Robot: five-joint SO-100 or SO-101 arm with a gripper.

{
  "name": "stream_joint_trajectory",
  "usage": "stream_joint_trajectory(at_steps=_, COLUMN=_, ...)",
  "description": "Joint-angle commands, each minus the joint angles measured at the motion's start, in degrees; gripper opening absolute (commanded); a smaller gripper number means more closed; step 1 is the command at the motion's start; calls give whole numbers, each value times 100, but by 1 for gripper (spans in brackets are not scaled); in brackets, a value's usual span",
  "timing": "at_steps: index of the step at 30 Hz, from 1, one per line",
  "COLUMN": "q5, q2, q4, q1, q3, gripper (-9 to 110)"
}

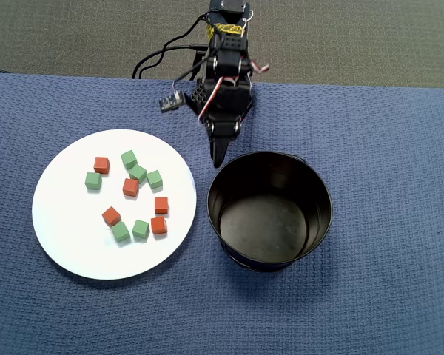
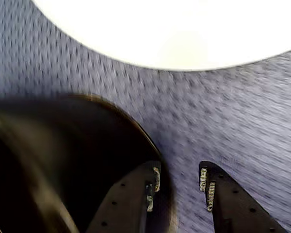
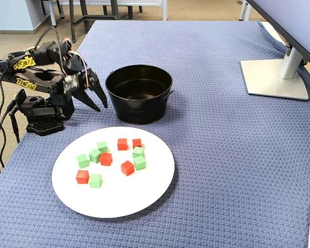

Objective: Pick up the green cubes from the white plate and place them in the black recipient

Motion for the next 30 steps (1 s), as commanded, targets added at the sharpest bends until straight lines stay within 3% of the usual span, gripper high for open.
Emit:
stream_joint_trajectory(at_steps=1, q5=-1055, q2=-158, q4=870, q1=659, q3=-1143, gripper=0)
stream_joint_trajectory(at_steps=8, q5=-2944, q2=-193, q4=1310, q1=1564, q3=-1116, gripper=9)
stream_joint_trajectory(at_steps=15, q5=-5370, q2=-1274, q4=-536, q1=2707, q3=-413, gripper=12)
stream_joint_trajectory(at_steps=21, q5=-5994, q2=-2373, q4=-1195, q1=2848, q3=-809, gripper=12)
stream_joint_trajectory(at_steps=30, q5=-6249, q2=-3366, q4=-1881, q1=3138, q3=-923, gripper=21)
